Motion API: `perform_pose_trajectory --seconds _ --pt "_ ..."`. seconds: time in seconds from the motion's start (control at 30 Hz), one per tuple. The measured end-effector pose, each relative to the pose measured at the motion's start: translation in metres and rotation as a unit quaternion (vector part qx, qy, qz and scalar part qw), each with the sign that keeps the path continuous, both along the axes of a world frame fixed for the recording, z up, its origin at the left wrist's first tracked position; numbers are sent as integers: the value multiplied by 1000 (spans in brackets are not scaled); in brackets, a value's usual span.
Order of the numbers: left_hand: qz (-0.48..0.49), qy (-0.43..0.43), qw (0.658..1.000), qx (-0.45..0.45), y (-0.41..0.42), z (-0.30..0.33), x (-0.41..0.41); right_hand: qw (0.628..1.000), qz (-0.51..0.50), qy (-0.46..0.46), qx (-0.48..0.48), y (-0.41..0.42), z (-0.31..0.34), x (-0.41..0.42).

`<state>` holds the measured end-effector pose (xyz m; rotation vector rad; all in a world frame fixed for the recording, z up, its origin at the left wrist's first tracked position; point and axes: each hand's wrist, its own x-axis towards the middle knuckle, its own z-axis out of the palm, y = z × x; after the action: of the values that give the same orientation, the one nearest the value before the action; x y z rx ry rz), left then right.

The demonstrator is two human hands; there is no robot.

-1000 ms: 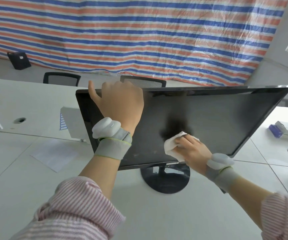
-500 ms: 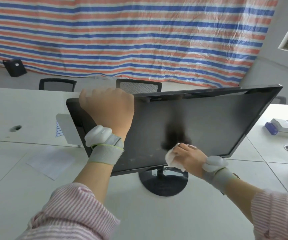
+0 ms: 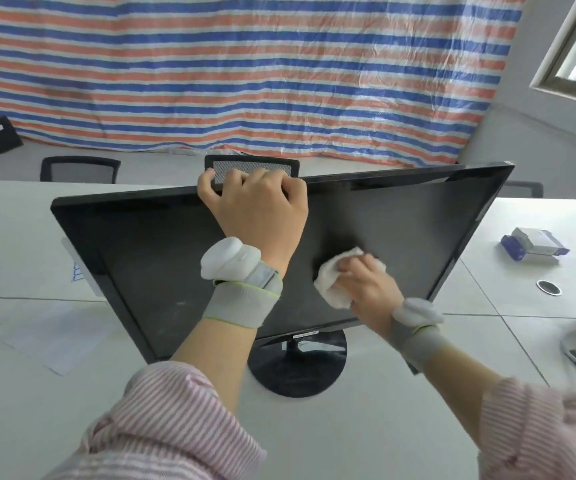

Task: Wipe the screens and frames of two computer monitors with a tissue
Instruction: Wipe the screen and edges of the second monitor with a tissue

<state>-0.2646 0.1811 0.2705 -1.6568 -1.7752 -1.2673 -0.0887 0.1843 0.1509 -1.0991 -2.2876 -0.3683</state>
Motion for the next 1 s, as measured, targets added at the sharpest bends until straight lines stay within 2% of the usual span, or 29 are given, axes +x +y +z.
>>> perform_pose_trajectory --seconds 0.1,0.17,0.27,0.4,0.47,0.53,0.63,0.7,0.77,0.9,1.0 --pt "-5 15 1000 9 1 -2 13 987 -63 -56 -138 -15 -49 16" --pt "-8 26 1000 14 0 -3 19 980 -62 -54 -183 -23 -52 28" --pt "-11 27 1000 3 4 1 29 990 -46 -45 -126 -21 -20 41" --pt "-20 29 999 -4 5 2 48 997 15 64 29 -12 34 27" --pt "-20 30 999 -2 6 1 59 993 22 104 41 -6 39 20" --pt "-16 28 999 -2 9 2 68 996 27 88 -5 5 11 20" --pt "-11 28 999 -18 12 4 79 977 -31 2 -211 11 -56 36" --pt "-7 35 999 -16 12 3 86 966 -45 -15 -254 2 -72 63" --pt "-3 40 999 -11 11 1 93 963 -48 26 -264 -6 -61 91" --pt "-2 25 999 -23 19 3 113 988 -49 89 -118 2 -14 137" --pt "4 22 1000 -19 22 3 135 984 -34 174 -17 8 32 143"
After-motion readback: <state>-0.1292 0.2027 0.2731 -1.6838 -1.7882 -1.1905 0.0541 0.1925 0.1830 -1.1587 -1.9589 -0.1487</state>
